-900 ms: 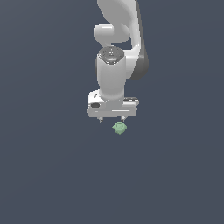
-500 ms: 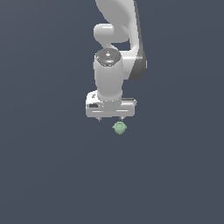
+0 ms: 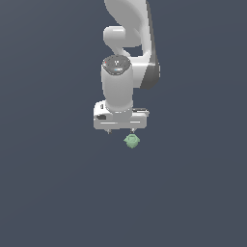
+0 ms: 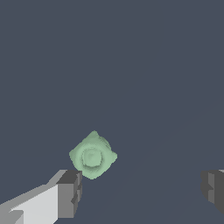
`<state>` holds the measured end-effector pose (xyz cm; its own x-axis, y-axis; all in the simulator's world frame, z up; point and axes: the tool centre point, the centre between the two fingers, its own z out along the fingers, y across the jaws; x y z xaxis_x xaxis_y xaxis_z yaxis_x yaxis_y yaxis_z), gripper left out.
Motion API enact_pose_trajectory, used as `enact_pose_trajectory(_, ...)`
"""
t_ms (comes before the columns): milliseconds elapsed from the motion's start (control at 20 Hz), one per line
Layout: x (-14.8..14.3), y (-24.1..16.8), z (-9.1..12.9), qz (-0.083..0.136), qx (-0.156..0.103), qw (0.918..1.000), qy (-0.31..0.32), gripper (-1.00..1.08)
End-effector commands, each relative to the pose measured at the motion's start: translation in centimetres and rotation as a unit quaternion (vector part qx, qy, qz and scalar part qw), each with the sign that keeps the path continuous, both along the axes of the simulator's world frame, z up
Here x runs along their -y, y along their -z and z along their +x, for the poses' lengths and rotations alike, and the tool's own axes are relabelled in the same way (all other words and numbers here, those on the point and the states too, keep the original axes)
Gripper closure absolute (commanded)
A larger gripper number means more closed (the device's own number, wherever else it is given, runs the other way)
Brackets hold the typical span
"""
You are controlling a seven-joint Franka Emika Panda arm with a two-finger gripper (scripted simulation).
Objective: Pick up the object and move it to a goal position.
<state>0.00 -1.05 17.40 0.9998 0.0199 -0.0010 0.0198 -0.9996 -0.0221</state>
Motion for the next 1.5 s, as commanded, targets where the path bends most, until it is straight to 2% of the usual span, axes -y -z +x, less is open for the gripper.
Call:
enact_pose_trajectory(0,-0.1,0.2,-0.1,-0.001,0.0,1.0,-0.009,-0.92)
enact_pose_trajectory(350,-0.9,1.7,-0.4,-0.004,0.0,0.9977,-0.067,-0.92)
enact_pose_trajectory(600,-1.9,3.3,-0.9,-0.008,0.001,0.9909,-0.135,-0.92)
enact_pose_trajectory(750,-2.6,4.5,-1.3,-0.009,0.001,0.9827,-0.185,-0.92)
enact_pose_trajectory(1050,-4.0,6.5,-2.1,-0.011,0.003,0.9613,-0.275,-0.92)
enact_pose_trajectory(1250,-4.7,7.5,-2.5,-0.011,0.003,0.9482,-0.317,-0.92)
enact_pose_trajectory(1450,-5.2,8.1,-2.8,-0.01,0.004,0.9385,-0.345,-0.92)
